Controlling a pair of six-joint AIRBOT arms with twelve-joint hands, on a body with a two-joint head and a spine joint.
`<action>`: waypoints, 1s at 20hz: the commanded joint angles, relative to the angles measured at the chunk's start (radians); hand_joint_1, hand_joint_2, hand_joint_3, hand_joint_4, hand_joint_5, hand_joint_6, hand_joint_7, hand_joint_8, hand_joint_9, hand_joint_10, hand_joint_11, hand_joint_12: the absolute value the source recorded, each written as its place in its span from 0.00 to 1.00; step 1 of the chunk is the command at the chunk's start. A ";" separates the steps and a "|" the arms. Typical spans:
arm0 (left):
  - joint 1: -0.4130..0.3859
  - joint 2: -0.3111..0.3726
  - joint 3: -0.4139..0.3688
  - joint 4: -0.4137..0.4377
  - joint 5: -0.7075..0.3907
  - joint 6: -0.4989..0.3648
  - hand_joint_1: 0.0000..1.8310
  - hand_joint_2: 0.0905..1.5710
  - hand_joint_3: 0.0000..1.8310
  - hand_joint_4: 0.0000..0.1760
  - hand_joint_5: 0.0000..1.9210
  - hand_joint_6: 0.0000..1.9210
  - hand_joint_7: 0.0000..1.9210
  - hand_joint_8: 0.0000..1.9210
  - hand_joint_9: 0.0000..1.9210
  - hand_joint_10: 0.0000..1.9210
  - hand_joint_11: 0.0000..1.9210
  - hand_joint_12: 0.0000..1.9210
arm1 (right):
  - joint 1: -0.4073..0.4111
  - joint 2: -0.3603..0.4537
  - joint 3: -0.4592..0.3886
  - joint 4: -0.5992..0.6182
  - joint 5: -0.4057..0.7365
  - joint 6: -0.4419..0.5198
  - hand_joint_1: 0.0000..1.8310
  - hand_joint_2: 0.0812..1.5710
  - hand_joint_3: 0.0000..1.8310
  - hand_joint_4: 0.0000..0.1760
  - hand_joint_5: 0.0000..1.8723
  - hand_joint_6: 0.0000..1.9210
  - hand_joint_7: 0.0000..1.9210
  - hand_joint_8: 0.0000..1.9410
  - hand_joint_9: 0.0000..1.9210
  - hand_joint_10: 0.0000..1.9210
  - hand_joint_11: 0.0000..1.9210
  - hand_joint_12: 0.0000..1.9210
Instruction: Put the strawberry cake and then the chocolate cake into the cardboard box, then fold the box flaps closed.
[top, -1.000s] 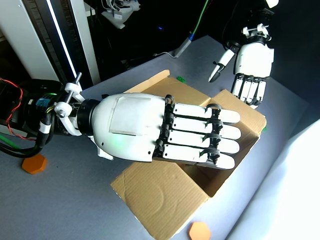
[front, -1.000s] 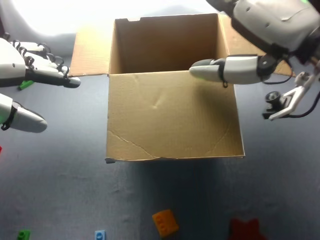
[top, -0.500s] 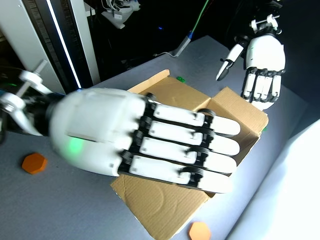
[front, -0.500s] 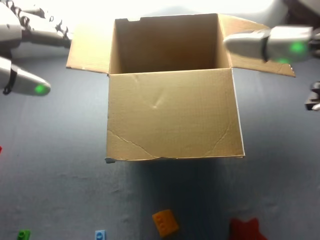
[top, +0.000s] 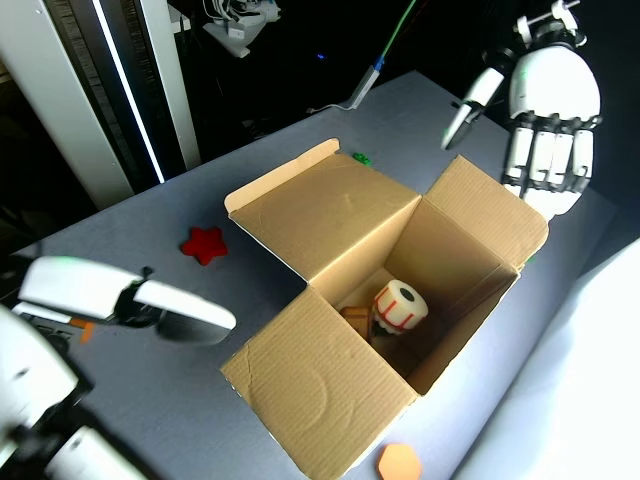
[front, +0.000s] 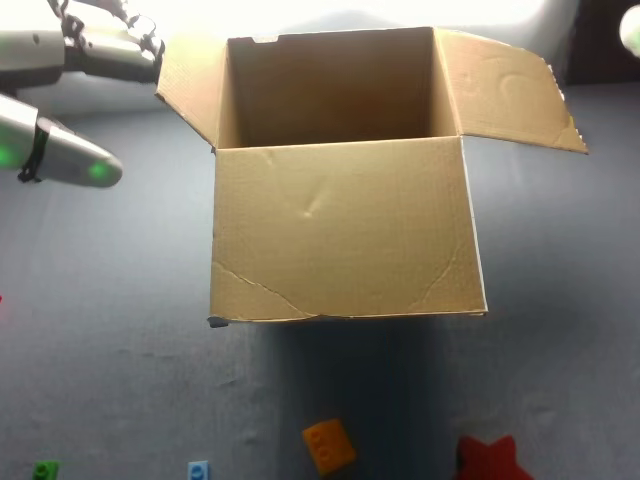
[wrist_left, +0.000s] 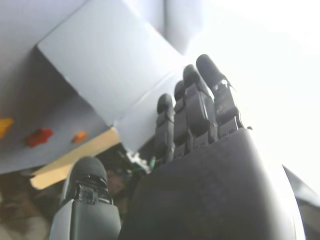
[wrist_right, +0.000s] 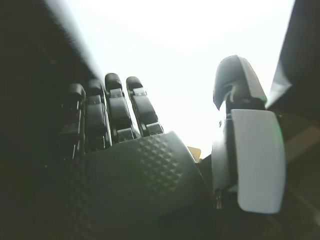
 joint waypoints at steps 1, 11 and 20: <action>-0.024 0.014 0.000 -0.075 -0.004 -0.005 0.00 0.74 0.00 0.03 0.09 0.00 0.08 0.00 0.11 0.00 0.00 0.40 | 0.000 0.015 0.014 0.026 0.078 -0.022 0.00 0.73 0.03 0.00 0.01 0.00 0.03 0.00 0.00 0.00 0.00 0.00; -0.053 -0.029 -0.001 0.005 -0.016 -0.020 0.00 0.76 0.00 0.14 0.08 0.00 0.10 0.00 0.12 0.01 0.00 0.41 | -0.094 -0.006 0.037 0.119 0.010 -0.113 0.00 0.74 0.02 0.00 0.03 0.01 0.04 0.01 0.02 0.01 0.00 0.00; -0.107 -0.142 0.052 0.087 -0.016 -0.026 0.00 0.75 0.00 0.17 0.11 0.00 0.13 0.00 0.16 0.01 0.00 0.50 | -0.194 -0.067 0.047 -0.126 -0.111 -0.169 0.00 0.77 0.03 0.00 0.00 0.00 0.02 0.00 0.01 0.00 0.00 0.00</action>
